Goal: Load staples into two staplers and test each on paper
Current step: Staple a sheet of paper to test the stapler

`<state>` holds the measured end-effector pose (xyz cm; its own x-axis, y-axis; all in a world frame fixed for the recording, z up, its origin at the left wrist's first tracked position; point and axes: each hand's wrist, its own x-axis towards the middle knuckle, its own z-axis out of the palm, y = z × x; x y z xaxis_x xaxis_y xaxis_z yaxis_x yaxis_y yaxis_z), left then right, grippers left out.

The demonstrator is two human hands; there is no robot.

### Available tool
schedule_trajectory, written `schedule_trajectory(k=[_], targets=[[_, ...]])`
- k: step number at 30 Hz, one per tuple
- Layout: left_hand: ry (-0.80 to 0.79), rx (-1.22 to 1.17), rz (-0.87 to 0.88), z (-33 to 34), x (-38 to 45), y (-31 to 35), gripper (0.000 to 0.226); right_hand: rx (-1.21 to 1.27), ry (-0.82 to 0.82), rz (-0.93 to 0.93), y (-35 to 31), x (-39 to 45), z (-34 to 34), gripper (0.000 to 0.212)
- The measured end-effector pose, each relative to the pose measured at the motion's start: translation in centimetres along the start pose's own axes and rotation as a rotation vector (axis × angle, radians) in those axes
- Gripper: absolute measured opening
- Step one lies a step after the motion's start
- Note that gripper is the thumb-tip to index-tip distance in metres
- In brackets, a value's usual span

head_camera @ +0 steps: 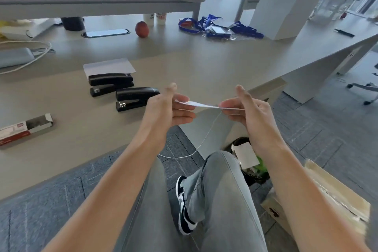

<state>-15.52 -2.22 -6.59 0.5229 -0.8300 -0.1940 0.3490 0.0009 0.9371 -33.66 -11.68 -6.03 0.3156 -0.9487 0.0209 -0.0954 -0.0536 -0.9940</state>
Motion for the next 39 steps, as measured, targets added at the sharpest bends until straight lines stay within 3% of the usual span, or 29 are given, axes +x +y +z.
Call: schedule_trajectory(k=[2,4,7,10,12,17,26,29,34,39], targets=[[-0.020,0.074,0.015,0.9,0.2,-0.6,0.022,-0.103,0.022,-0.037,0.3,-0.5,-0.9,0.032],[-0.028,0.135,0.026,2.3,0.4,-1.4,0.032,-0.182,0.034,-0.096,0.8,-1.1,-2.2,0.017],[-0.037,0.185,0.018,4.6,0.8,-2.9,0.050,-0.188,0.087,-0.130,1.9,-1.7,-4.5,0.041],[-0.092,0.223,0.017,7.3,0.7,-4.6,0.042,-0.162,0.209,-0.130,3.0,-2.3,-7.2,0.055],[-0.128,0.261,0.008,9.4,0.6,-5.8,0.031,-0.184,0.290,-0.058,4.0,-2.4,-9.5,0.049],[-0.188,0.363,0.020,14.9,0.5,-9.4,0.019,0.015,0.270,0.246,7.8,-2.7,-15.0,0.010],[-0.275,0.541,0.055,21.4,3.4,-16.6,0.020,0.043,0.355,0.422,14.6,-1.0,-20.9,0.015],[-0.282,0.597,0.046,22.7,5.4,-18.8,0.020,0.084,0.455,0.461,17.4,0.7,-22.2,0.013],[-0.310,1.037,0.143,22.1,9.0,-24.4,0.035,0.114,0.631,0.599,23.3,4.7,-23.6,0.016],[-0.608,1.692,0.044,20.6,10.0,-28.8,0.067,0.144,0.726,0.769,31.7,8.6,-23.4,0.013]])
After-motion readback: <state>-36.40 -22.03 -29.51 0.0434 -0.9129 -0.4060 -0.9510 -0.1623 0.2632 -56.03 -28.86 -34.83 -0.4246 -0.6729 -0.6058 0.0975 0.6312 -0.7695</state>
